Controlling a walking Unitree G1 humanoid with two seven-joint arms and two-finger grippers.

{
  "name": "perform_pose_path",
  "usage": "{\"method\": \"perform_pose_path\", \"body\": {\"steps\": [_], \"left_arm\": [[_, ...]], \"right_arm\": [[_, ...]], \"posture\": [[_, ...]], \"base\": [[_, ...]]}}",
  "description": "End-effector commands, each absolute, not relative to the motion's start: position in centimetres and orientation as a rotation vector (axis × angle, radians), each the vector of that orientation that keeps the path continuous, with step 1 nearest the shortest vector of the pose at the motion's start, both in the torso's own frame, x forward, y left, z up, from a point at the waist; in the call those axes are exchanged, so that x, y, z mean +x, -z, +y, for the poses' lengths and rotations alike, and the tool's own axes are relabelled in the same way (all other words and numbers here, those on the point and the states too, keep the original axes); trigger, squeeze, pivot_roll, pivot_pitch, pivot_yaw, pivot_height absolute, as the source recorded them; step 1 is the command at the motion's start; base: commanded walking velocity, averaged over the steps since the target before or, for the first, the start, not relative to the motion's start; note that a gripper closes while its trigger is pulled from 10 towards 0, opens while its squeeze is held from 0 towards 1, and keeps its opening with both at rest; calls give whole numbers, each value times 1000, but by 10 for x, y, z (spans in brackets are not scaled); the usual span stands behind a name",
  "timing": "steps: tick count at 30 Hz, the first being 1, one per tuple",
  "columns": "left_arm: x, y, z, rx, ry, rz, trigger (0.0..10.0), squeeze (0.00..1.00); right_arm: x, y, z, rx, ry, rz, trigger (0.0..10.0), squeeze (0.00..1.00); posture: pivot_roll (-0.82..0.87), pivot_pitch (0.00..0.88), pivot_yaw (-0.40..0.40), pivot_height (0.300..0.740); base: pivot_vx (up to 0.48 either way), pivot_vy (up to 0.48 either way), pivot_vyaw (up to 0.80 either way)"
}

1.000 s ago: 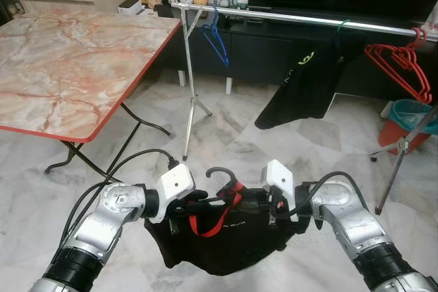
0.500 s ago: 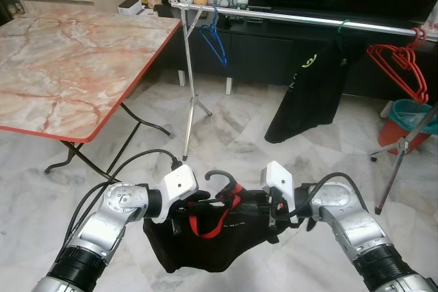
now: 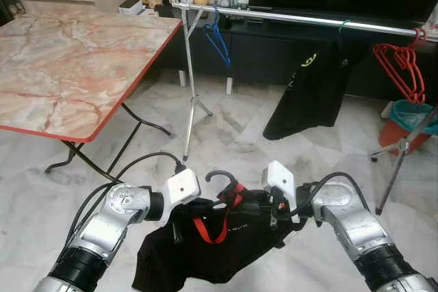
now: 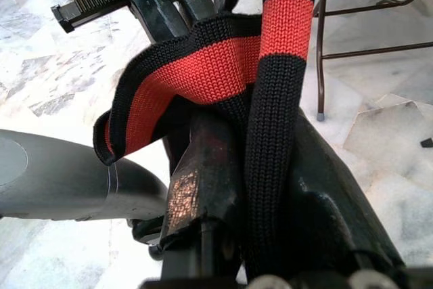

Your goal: Hang hanger

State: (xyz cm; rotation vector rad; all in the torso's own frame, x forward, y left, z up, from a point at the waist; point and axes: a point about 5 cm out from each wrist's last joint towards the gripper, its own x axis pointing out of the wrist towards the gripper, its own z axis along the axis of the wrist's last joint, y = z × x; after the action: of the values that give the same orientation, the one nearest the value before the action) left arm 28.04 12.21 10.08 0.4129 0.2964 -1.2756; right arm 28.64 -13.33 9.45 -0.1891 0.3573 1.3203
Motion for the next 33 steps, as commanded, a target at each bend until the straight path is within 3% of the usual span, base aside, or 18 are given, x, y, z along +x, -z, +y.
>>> {"method": "perform_pose_path", "body": {"steps": [1,25,26,31,32,33], "left_arm": [[284,-105,123,409,1252,275,0,0],[281,-103,123,415,1274,284,0,0],[281,-103,123,416,1274,283,0,0],[281,-102,122,418,1278,284,0,0],[281,-102,122,419,1279,285,0,0],[280,-102,122,421,1280,287,0,0]], "right_arm": [[285,-105,-119,-175,-1389,286,10000,0],[287,-100,-125,-186,-1350,304,10000,0],[287,-100,-125,-169,-1352,305,10000,1000],[287,-100,-127,-189,-1342,304,10000,976],[288,-100,-127,-193,-1341,304,10000,0],[288,-100,-128,-196,-1341,304,10000,0]], "posture": [[107,0,7,740],[104,0,1,740],[104,0,1,740],[103,0,-1,740],[103,0,-1,740],[102,0,-2,740]], "base": [[0,0,0],[0,0,0],[0,0,0],[0,0,0],[0,0,0],[0,0,0]]}}
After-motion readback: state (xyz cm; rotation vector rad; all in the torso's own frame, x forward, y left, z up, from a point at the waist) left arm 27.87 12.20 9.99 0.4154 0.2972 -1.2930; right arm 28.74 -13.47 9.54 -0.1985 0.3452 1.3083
